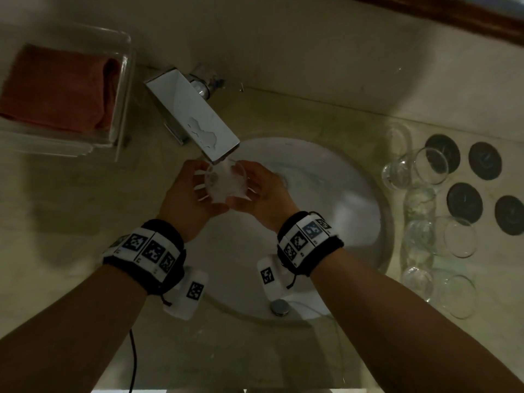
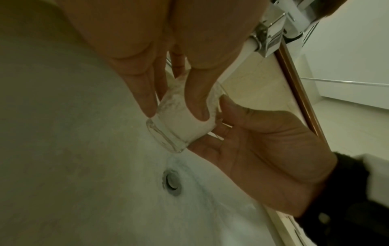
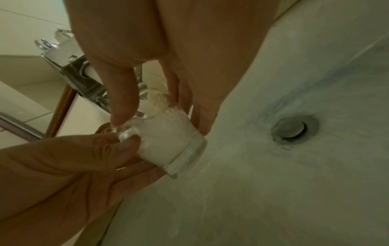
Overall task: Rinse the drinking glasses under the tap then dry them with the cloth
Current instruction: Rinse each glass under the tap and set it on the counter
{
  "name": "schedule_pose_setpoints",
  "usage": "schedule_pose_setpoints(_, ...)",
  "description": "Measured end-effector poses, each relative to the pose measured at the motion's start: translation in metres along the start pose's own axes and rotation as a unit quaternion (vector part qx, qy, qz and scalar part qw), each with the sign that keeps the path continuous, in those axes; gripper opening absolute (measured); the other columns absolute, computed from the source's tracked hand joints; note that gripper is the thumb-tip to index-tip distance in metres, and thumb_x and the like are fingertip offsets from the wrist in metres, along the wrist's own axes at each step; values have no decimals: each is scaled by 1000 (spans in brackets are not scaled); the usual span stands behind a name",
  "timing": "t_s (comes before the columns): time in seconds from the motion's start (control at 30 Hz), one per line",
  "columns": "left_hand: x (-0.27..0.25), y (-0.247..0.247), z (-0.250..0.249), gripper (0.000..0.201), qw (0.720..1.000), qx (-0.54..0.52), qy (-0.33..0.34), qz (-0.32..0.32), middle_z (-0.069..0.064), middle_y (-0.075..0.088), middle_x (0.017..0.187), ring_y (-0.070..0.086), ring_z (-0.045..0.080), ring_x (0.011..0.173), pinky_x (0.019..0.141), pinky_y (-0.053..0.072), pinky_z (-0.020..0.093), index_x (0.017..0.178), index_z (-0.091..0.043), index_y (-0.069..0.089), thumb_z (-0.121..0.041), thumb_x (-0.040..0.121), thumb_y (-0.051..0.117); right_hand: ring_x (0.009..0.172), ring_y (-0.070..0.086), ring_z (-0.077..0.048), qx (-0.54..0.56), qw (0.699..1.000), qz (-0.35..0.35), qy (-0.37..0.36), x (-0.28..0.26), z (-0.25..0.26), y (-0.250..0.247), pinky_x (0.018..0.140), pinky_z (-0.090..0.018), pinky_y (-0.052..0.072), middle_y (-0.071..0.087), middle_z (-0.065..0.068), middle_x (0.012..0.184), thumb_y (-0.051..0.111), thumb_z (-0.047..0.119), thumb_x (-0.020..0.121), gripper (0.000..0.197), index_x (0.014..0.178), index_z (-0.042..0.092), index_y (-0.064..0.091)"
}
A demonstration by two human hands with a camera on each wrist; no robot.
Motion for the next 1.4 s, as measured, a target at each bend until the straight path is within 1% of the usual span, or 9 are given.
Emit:
schedule_pose_setpoints(0.17,1,5,-2,58,976,-201,-77,10,-4,63,112,63,22,105,77,60,34,129,-22,55,-2,78,77,122,59,-16,8,1000,5,-6,-2,4,-3,107,-38,50,59,0,130,83,1,77,73,140,13,48)
schedule_pose_setpoints(0.3,3,4,4,68,989,-143,-38,22,-4,61,117,63,20,108,88,56,45,136,-22,50,11,80,70,123,59,-17,1,1000,3,-9,-1,2,-3,106,-34,50,59,-4,135,84,3,77,74,141,11,48)
schedule_pose_setpoints(0.43,3,4,5,69,996,-84,-11,18,-8,61,114,64,9,99,84,58,29,135,-19,49,9,78,74,120,61,-17,-3,1000,-2,-5,-2,3,-4,101,-33,53,62,-3,131,83,11,80,66,138,13,50)
schedule_pose_setpoints(0.6,7,8,12,33,997,36,-60,33,0,69,100,69,23,96,91,58,44,112,-20,58,-34,86,73,102,70,-21,-75,993,-13,93,6,-6,-5,93,-47,57,72,-4,114,61,73,77,74,121,14,63)
schedule_pose_setpoints(0.83,8,10,18,76,979,141,-138,59,14,72,65,73,28,68,80,61,42,57,-4,59,-78,75,52,79,75,-28,-121,965,-10,235,8,-15,-2,86,-44,61,76,-16,91,42,83,83,84,89,3,67)
schedule_pose_setpoints(1.0,9,13,8,70,979,104,-171,46,6,66,49,70,20,56,58,58,25,50,-4,59,-66,84,59,77,75,-29,-117,962,-15,248,9,-13,-5,83,-43,62,76,-17,88,44,82,83,80,83,5,66)
schedule_pose_setpoints(1.13,12,11,9,55,989,30,-138,45,21,73,81,73,34,83,80,62,43,88,8,68,-46,81,75,84,72,-23,-58,978,-10,202,12,-16,-7,85,-40,59,73,-5,93,56,68,88,65,104,6,68)
schedule_pose_setpoints(1.3,8,9,-2,43,997,-15,-63,47,3,67,96,71,13,82,71,60,22,110,-18,58,0,77,80,108,66,-15,-22,998,-13,58,8,-13,-15,90,-33,57,66,7,115,75,39,87,51,130,20,57)
schedule_pose_setpoints(1.4,5,11,-12,59,989,-124,-54,54,3,64,105,69,14,89,84,60,40,104,-32,55,3,67,85,115,64,-18,8,1000,-1,10,3,-6,-20,93,-34,58,64,0,128,82,19,82,58,133,15,56)
Point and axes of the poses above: each hand's wrist, its own x-axis towards the middle knuckle, its own y-axis out of the palm, z = x × y, the point moved 3 cm from there along x, towards the middle knuckle
